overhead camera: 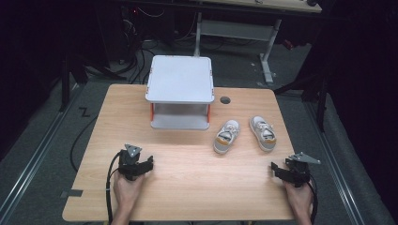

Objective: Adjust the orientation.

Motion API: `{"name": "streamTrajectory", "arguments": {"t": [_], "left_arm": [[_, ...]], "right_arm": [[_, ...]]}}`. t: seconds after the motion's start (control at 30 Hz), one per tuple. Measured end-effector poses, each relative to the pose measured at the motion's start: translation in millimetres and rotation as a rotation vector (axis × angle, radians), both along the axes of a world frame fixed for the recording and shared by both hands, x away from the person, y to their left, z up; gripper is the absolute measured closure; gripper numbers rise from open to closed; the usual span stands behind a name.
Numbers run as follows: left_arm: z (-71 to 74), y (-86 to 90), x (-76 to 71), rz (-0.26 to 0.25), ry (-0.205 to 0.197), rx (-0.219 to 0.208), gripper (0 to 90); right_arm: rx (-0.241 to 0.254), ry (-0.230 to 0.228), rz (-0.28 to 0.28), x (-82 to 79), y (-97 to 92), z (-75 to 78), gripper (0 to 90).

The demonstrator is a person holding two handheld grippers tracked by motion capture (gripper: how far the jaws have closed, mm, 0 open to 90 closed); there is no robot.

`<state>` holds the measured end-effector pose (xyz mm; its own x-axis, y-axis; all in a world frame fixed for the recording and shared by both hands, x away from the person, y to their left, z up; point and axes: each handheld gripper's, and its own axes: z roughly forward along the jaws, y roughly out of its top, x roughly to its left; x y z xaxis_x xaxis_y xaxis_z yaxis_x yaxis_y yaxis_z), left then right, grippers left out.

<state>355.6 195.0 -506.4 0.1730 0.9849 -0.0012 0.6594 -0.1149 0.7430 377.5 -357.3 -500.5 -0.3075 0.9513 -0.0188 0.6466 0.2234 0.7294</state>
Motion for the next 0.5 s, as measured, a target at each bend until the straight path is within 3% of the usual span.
{"name": "streamTrajectory", "arguments": {"t": [0.5], "left_arm": [[0.0, -0.6, 0.0, -0.009, 0.003, -0.004, 26.3]], "right_arm": [[-0.001, 0.001, -0.004, 0.0, 0.1, 0.0, 30.4]]}}
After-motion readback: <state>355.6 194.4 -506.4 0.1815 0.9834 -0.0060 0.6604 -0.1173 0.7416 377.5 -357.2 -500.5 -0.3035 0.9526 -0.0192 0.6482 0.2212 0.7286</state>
